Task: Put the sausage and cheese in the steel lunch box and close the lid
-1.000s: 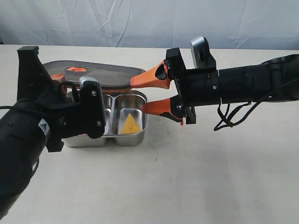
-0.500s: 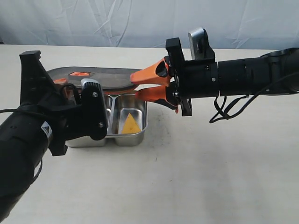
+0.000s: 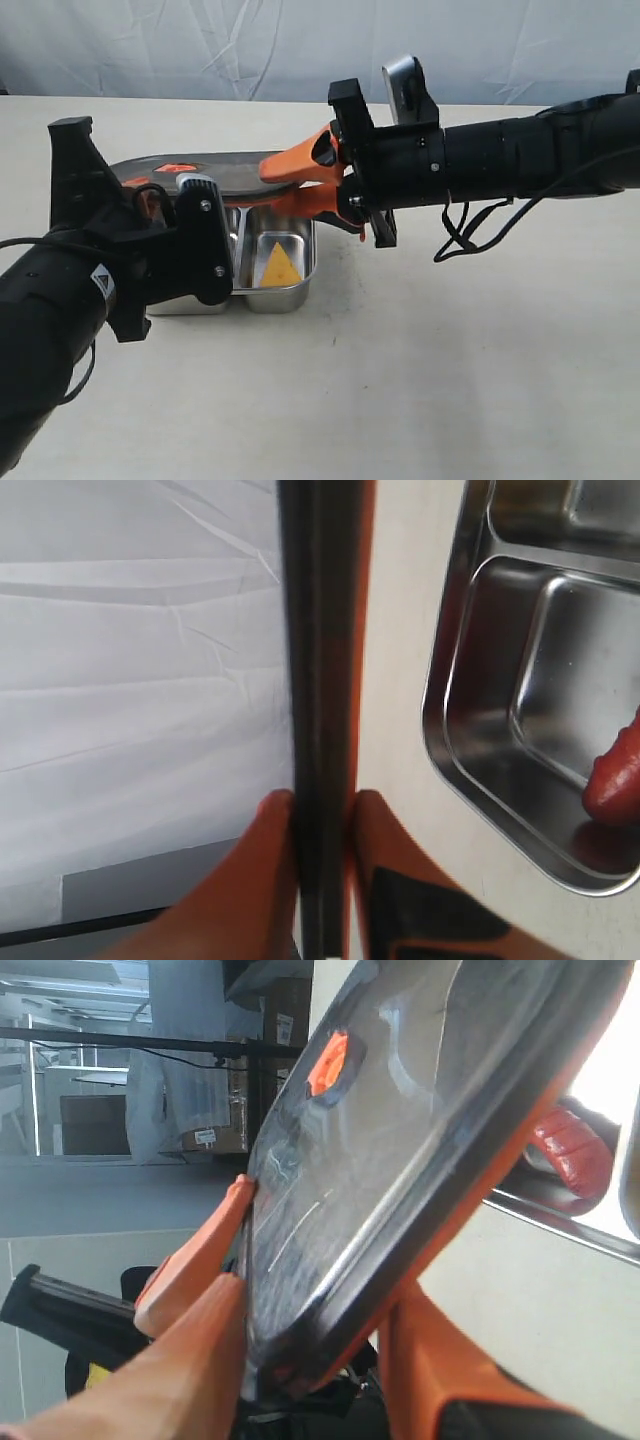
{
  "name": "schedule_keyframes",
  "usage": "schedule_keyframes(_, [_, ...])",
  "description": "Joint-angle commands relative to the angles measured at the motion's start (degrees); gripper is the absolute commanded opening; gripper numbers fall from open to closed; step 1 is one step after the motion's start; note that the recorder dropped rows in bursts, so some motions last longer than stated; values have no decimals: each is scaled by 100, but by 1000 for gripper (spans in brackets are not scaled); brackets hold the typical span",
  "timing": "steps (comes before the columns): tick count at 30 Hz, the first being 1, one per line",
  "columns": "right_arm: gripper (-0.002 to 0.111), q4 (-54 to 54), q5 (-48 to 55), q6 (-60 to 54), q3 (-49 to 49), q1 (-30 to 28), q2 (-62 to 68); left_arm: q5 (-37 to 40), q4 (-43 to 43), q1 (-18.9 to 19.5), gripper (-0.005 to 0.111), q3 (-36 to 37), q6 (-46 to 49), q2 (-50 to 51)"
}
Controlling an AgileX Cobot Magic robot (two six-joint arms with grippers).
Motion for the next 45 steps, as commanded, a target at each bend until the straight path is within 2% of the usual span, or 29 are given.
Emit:
schedule_keyframes(1, [30,28,-217,0,-52,81,-6,-151,87,-43,0,-32,-44,8])
schedule_keyframes(6, [-1,28,-302,0,-52,81,-6,-337,20,-43,0,-32,-44,8])
schedule_keyframes(17, [-1,28,-575,-334,-52,86,-6,-1310,-259,-43,1,-32,-56,8])
schedule_keyframes(25, [-1,28,-618,-394,-52,97,-6,-1446,-259,-43,31,-32,-203,8])
schedule_keyframes(28, [-1,28,-777,-392,-52,154,-6,-1446,-259,-43,38,-32,-203,8])
schedule_keyframes(33, [-1,28,-875,-554,-52,189,30,-1472,-531,-43,39,-32,-203,8])
schedule_keyframes(39, [-1,28,-1117,-556,-52,189,30,-1234,-791,-43,39,-32,-650,-54])
schedule_keyframes(45, [-1,28,-993,-556,-52,189,30,-523,-812,-43,39,-32,-1278,-687])
